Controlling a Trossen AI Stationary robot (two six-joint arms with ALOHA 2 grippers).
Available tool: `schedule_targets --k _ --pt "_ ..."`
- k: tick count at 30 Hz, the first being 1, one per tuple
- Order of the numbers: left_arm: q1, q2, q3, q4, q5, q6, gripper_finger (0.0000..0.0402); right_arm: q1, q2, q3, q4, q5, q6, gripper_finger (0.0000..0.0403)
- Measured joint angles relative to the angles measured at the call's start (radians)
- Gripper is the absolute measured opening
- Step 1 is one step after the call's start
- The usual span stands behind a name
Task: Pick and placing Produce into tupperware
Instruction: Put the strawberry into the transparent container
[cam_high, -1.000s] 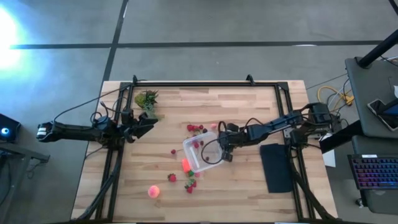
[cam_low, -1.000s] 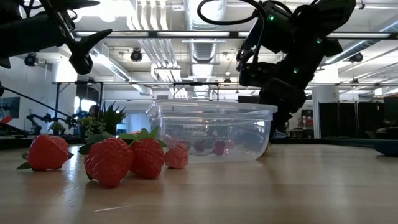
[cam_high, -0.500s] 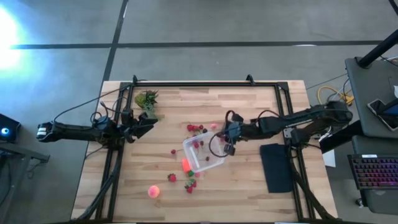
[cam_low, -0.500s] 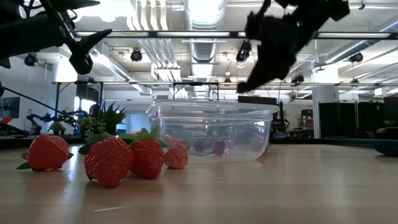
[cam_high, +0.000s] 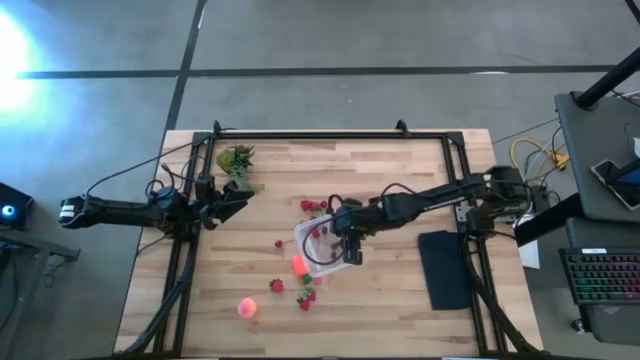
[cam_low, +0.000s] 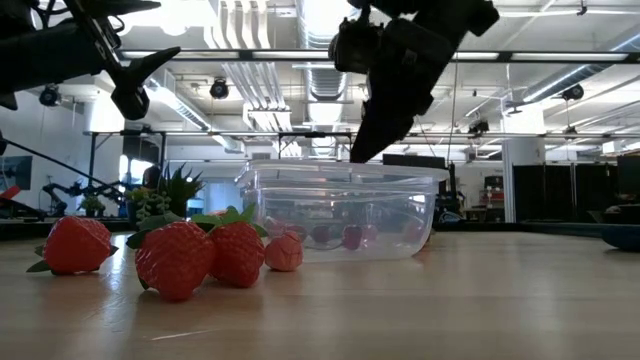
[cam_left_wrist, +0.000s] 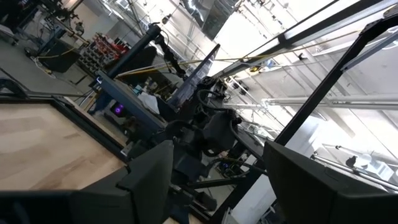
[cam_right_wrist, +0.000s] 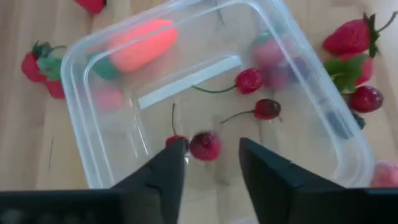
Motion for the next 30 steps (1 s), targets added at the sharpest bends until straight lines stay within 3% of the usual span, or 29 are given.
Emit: schedule_targets --k 5,9,13,18,22,26,30 --pt "0.000 0.000 0.000 0.000 0.001 -0.001 0.0238 -0.002 -0.032 0.035 -0.150 0.123 -0.111 0.0216" --pt "0.000 -0.002 0.000 -0.001 0.001 -0.001 0.0238 -0.038 -0.095 -0.022 -0.269 0.173 -0.196 0.0241" --pt "0.000 0.004 0.000 -0.003 0.001 0.000 0.0238 -0.082 -0.133 -0.132 -0.263 0.090 -0.294 0.0241" --pt "0.000 0.017 0.000 -0.001 0.001 0.000 0.0238 -0.078 -0.136 -0.187 -0.211 0.073 -0.476 0.0231" --pt "0.000 0.018 0.000 -0.001 0.000 0.000 0.0238 -0.086 -0.113 -0.201 -0.139 0.097 -0.570 0.0229" --pt "0.000 0.021 0.000 0.000 0.001 0.000 0.0238 -0.089 -0.072 -0.208 -0.101 0.188 -0.595 0.0233" --pt "0.000 0.023 0.000 0.000 0.000 0.000 0.0238 -0.093 -0.042 -0.211 -0.084 0.185 -0.626 0.0241"
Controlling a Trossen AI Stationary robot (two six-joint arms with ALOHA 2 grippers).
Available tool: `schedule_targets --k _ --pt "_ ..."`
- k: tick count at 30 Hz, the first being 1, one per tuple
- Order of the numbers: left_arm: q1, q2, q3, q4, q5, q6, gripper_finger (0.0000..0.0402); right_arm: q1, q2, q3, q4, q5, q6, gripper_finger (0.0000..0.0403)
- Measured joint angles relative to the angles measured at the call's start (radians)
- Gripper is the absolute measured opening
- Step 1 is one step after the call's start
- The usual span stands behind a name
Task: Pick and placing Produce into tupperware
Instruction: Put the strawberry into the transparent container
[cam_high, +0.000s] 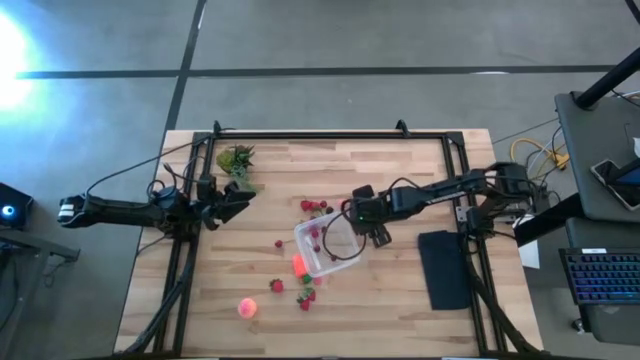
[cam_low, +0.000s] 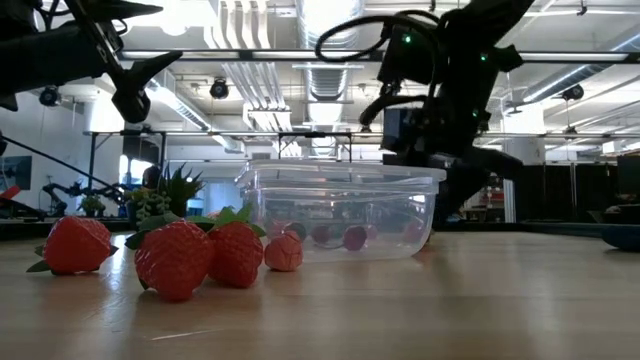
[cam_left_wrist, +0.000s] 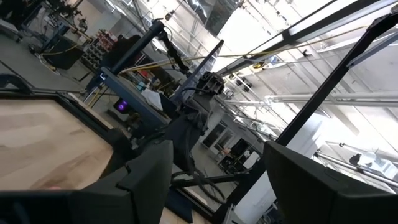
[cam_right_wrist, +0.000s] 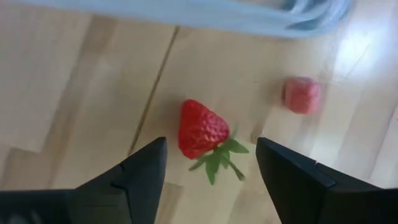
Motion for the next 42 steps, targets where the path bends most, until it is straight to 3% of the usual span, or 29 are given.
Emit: schedule_targets --k 15,32,40,42 --pt "0.000 0.015 0.000 -0.001 -0.001 0.001 0.0238 -0.011 0.061 -0.014 0.087 -0.004 -0.001 0.0222" --pt "0.000 0.017 0.000 -0.001 -0.001 0.000 0.0238 -0.058 0.058 -0.016 0.085 -0.053 0.086 0.0129" --pt "0.000 0.017 0.000 -0.002 -0.001 0.000 0.0238 -0.060 -0.070 0.047 0.048 -0.059 0.263 0.0141" --pt "0.000 0.017 0.000 -0.002 -0.001 0.000 0.0238 -0.060 -0.117 0.091 0.027 -0.116 0.305 0.0140"
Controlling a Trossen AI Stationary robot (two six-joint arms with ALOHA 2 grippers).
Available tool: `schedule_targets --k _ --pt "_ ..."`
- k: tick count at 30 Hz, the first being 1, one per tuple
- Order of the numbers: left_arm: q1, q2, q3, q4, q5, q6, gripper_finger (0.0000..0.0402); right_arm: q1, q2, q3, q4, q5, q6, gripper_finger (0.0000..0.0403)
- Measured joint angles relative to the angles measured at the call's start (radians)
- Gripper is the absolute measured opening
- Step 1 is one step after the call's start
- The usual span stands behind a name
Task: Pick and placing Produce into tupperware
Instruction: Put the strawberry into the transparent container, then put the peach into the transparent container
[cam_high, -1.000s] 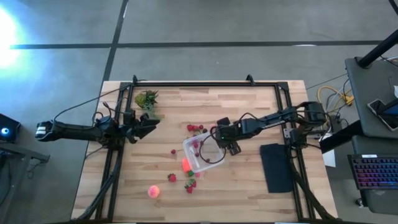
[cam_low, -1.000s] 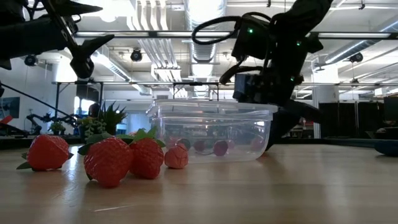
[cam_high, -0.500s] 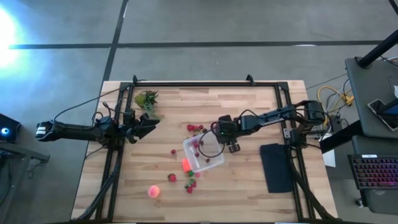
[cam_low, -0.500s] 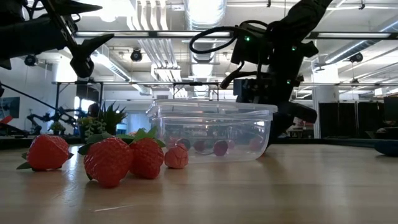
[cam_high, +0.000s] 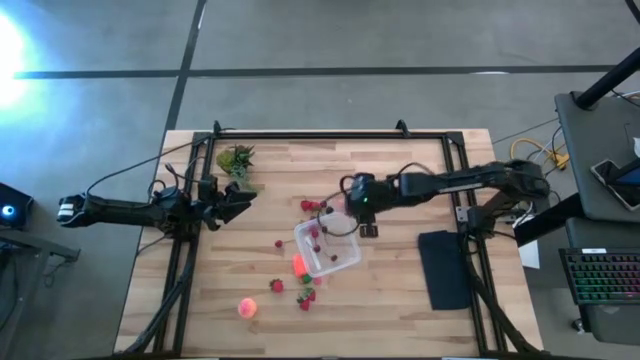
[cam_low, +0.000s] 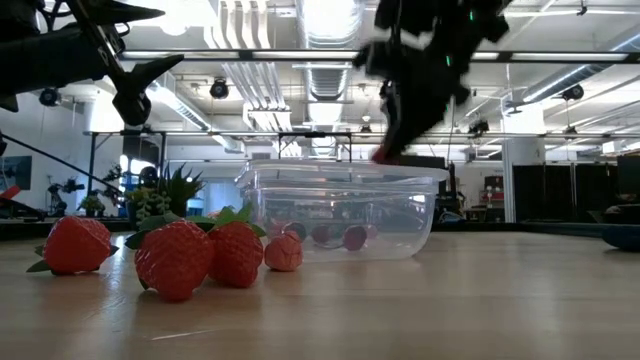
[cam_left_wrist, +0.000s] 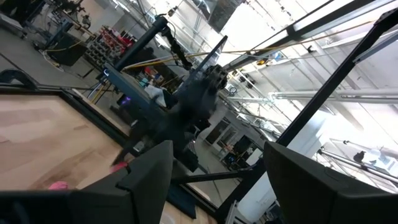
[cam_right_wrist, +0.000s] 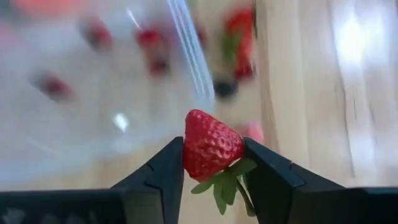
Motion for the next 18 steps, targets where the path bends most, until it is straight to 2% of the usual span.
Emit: schedule_targets --k 4,6,13,18 --pt "0.000 0.001 0.000 0.003 -0.003 0.000 0.0238 -0.005 -0.029 0.099 -0.030 -0.255 0.077 0.0138" --pt "0.000 0.002 0.000 0.001 -0.003 0.000 0.0238 0.008 0.004 0.134 -0.063 -0.310 0.082 0.0141" --pt "0.000 0.002 0.000 0.002 -0.003 0.000 0.0238 0.055 0.156 0.223 -0.101 -0.312 0.086 0.0168" --pt "0.000 0.000 0.000 0.003 -0.001 0.000 0.0238 0.068 0.200 0.302 -0.192 -0.202 0.042 0.0217"
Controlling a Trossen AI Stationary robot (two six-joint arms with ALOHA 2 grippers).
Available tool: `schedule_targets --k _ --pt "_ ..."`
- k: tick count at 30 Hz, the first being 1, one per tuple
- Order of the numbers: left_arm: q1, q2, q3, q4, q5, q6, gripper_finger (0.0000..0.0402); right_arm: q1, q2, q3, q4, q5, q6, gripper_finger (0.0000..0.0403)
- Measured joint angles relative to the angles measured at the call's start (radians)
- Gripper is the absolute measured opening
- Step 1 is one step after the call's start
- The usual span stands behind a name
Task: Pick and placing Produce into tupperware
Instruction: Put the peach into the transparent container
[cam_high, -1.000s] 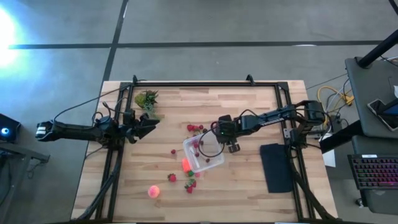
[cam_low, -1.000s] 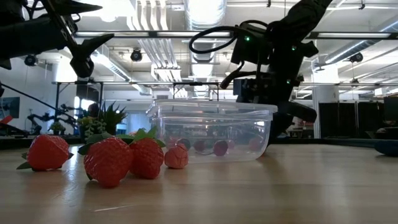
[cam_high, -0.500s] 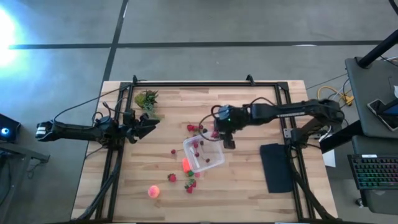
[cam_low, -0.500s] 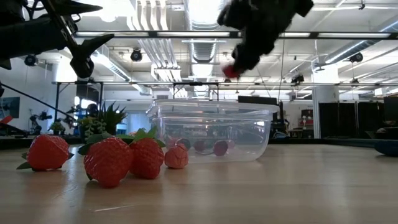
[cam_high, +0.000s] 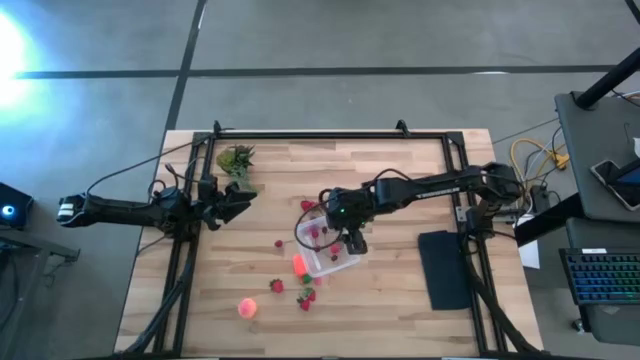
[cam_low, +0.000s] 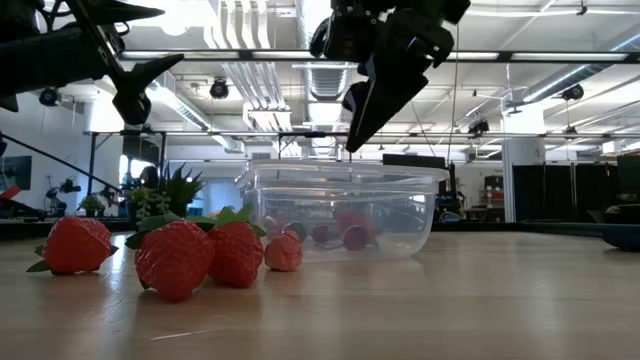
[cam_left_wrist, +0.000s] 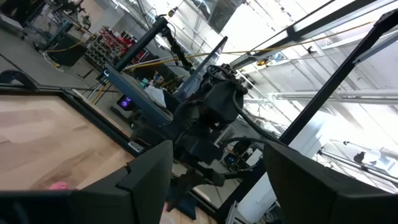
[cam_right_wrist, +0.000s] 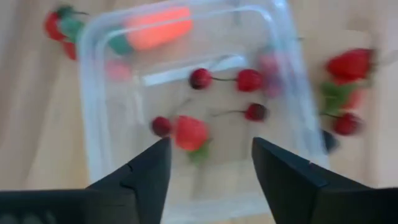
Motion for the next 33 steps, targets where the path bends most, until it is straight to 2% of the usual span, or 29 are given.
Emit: schedule_targets --k 4,6,11,13,15,17,19,21,25,33 --pt "0.000 0.001 0.000 0.000 0.001 0.000 0.0238 -0.018 -0.015 0.047 -0.113 0.196 -0.036 0.0256" --pt "0.000 0.004 0.000 -0.001 0.001 0.000 0.0238 -0.061 -0.033 0.054 -0.144 0.214 -0.005 0.0265" --pt "0.000 0.004 0.000 -0.001 0.002 0.000 0.0238 -0.290 -0.014 0.015 -0.208 -0.032 0.272 0.0256" --pt "0.000 0.004 0.000 -0.004 0.002 0.000 0.0238 -0.352 0.006 0.002 -0.212 -0.064 0.290 0.0248" --pt "0.000 0.004 0.000 -0.004 0.002 0.000 0.0238 -0.369 0.012 0.002 -0.201 -0.060 0.203 0.0241" --pt "0.000 0.003 0.000 -0.003 0.002 0.000 0.0238 -0.360 0.021 -0.001 -0.186 -0.038 0.005 0.0236" --pt "0.000 0.003 0.000 -0.003 0.002 0.000 0.0238 -0.341 0.026 -0.014 -0.150 0.026 -0.186 0.0233" --pt "0.000 0.003 0.000 -0.002 0.002 0.000 0.0238 -0.332 0.026 -0.028 -0.074 0.079 -0.288 0.0233" --pt "0.000 0.004 0.000 -0.002 0.002 0.002 0.0238 -0.343 0.029 -0.054 0.041 0.087 -0.310 0.0239" --pt "0.000 0.017 0.000 -0.005 0.000 0.008 0.0238 -0.330 0.118 -0.072 0.050 0.037 -0.272 0.0259"
